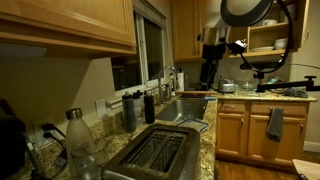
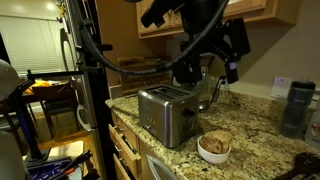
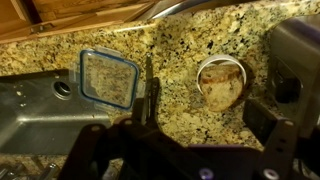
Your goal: Put two slices of bread into the toaster.
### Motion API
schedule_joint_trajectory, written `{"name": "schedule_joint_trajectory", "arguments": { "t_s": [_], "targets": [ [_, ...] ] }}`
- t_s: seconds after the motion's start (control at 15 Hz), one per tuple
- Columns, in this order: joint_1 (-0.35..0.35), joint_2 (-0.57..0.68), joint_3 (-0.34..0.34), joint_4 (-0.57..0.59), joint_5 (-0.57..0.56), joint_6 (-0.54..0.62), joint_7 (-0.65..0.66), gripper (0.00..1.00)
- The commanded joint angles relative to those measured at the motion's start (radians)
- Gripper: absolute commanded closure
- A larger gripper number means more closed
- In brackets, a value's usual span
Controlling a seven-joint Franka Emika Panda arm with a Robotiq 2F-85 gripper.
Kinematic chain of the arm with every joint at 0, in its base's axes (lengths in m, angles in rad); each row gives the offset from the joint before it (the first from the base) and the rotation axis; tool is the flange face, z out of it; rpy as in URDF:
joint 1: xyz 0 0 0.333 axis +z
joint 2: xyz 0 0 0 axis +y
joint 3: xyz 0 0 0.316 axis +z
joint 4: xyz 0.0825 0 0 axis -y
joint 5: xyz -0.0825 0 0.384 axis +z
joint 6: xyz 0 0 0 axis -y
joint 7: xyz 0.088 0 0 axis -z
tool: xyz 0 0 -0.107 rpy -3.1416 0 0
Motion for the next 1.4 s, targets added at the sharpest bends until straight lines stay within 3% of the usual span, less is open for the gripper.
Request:
{"name": "schedule_joint_trajectory", "arguments": {
  "t_s": [0.0, 0.67, 1.33],
  "targets": [
    [-0.032, 0.05, 0.038, 0.03, -0.031, 0.021, 0.131, 0.0],
    [-0.046, 0.22, 0.09, 0.144, -0.053, 0.019, 0.504, 0.0],
    [-0.008, 0.374, 0.086, 0.259, -0.05, 0.004, 0.822, 0.0]
  ]
}}
